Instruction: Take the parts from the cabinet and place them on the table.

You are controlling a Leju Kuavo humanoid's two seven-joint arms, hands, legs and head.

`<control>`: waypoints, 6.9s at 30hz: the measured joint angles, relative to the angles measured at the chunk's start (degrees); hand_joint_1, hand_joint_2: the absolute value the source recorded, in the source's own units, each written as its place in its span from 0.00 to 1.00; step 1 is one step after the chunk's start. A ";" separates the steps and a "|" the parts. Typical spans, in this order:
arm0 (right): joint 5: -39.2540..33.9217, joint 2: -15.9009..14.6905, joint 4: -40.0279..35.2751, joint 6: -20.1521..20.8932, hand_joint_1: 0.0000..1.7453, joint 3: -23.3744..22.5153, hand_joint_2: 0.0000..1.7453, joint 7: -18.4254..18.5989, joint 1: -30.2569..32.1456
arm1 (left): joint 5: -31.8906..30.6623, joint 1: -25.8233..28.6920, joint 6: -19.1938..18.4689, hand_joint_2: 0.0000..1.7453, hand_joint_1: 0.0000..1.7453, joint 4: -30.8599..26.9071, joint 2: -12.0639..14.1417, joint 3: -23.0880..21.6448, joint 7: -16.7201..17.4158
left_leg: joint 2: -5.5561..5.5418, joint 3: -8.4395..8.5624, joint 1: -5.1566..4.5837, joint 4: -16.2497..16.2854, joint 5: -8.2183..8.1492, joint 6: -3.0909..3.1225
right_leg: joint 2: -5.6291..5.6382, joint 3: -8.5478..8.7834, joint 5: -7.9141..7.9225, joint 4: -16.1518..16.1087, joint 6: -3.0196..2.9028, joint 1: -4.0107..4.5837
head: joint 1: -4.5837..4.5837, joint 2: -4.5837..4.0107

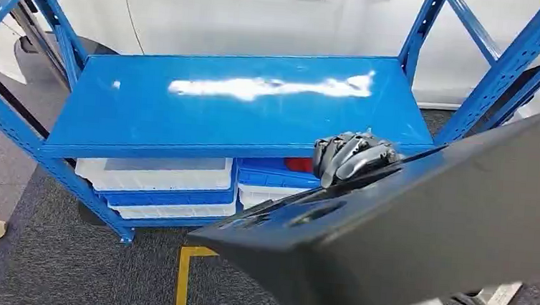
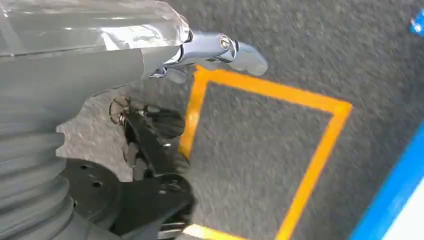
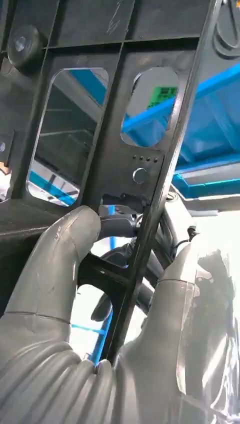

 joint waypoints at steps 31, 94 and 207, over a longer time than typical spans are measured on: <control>5.13 1.40 2.56 -2.69 1.00 2.08 1.00 -0.02 -0.01 | -0.33 2.02 12.35 1.00 0.00 0.00 1.46 1.24 21.22 | 0.10 2.45 0.02 -3.81 -0.34 -0.35 | 0.02 -0.08 0.13 0.26 0.30 -0.33 | 0.00 0.00; 14.08 0.00 -0.87 -4.26 1.00 2.86 1.00 0.04 3.68 | -1.00 1.80 10.45 1.00 0.00 -0.11 2.51 3.26 18.05 | -3.36 2.32 0.40 -7.60 -0.03 0.30 | 5.71 1.75 -1.57 1.07 0.44 -0.06 | 0.02 0.00; 6.62 4.17 0.22 7.43 1.00 -15.61 1.00 -0.02 10.80 | -4.37 0.93 4.83 1.00 0.00 -0.07 1.79 2.84 16.46 | 2.81 1.19 0.01 -3.02 -4.27 -0.23 | -0.47 1.69 -2.25 0.25 -0.35 -0.57 | 0.02 0.00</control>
